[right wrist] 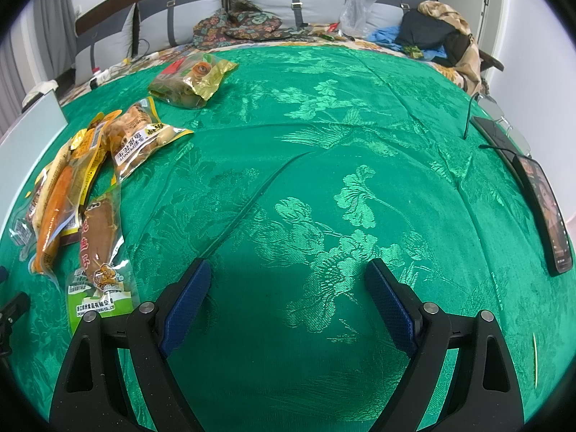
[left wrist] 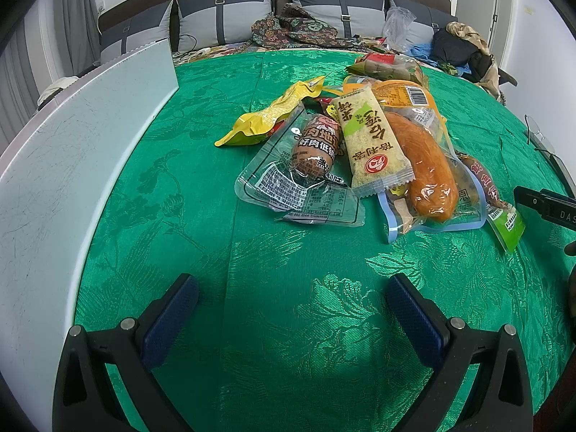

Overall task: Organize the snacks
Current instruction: 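Grasp the yellow long packet with the left tool and pull it out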

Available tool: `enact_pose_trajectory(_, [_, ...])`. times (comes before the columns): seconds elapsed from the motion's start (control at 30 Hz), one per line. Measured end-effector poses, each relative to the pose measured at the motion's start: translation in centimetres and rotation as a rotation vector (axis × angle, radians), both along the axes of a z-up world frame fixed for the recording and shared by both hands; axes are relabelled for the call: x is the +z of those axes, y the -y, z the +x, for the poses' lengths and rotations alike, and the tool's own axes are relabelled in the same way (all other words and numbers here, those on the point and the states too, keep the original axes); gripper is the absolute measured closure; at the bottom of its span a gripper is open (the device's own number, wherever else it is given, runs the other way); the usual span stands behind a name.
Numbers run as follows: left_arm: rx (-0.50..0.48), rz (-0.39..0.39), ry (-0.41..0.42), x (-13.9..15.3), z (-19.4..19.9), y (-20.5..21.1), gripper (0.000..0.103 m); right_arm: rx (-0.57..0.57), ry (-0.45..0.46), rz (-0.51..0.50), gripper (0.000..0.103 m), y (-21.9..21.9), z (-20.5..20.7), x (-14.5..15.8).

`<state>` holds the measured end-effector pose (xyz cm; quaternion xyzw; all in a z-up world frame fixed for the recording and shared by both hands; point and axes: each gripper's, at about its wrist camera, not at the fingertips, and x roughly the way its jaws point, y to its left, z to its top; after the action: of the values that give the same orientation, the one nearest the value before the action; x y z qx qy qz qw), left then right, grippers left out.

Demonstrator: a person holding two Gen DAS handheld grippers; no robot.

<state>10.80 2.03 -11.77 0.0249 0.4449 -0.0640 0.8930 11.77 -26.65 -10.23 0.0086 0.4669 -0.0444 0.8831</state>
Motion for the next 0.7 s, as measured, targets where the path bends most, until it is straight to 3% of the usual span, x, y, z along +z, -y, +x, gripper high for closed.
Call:
enact_pose_trajectory(0.13, [-0.009,-0.001,-0.018,0.1,0.2,-0.1,0.000,0.000,0.000,0.000,0.013,0.0,0.0,0.0])
enact_pose_trajectory(0.23, [-0.037,0.000,-0.106,0.6,1.5,-0.6,0.001,0.000,0.000,0.000,0.013,0.0,0.0,0.0])
enact_pose_trajectory(0.43, [0.018,-0.187,-0.036,6.9,5.8,-4.2,0.001,0.000,0.000,0.001,0.013,0.0,0.0,0.0])
enact_pose_trajectory(0.53, [-0.002,-0.248,-0.122,7.9,11.3,-4.5,0.001,0.000,0.000,0.002,0.013,0.1,0.0,0.0])
enact_pose_trajectory(0.63, [-0.061,-0.220,-0.234,6.7,16.4,-3.3,0.001,0.000,0.000,0.001,0.013,0.0,0.0,0.0])
enact_pose_trajectory(0.7, [-0.106,-0.137,-0.266,5.4,18.7,-1.8,0.001,0.000,0.000,0.002,0.013,0.0,0.0,0.0])
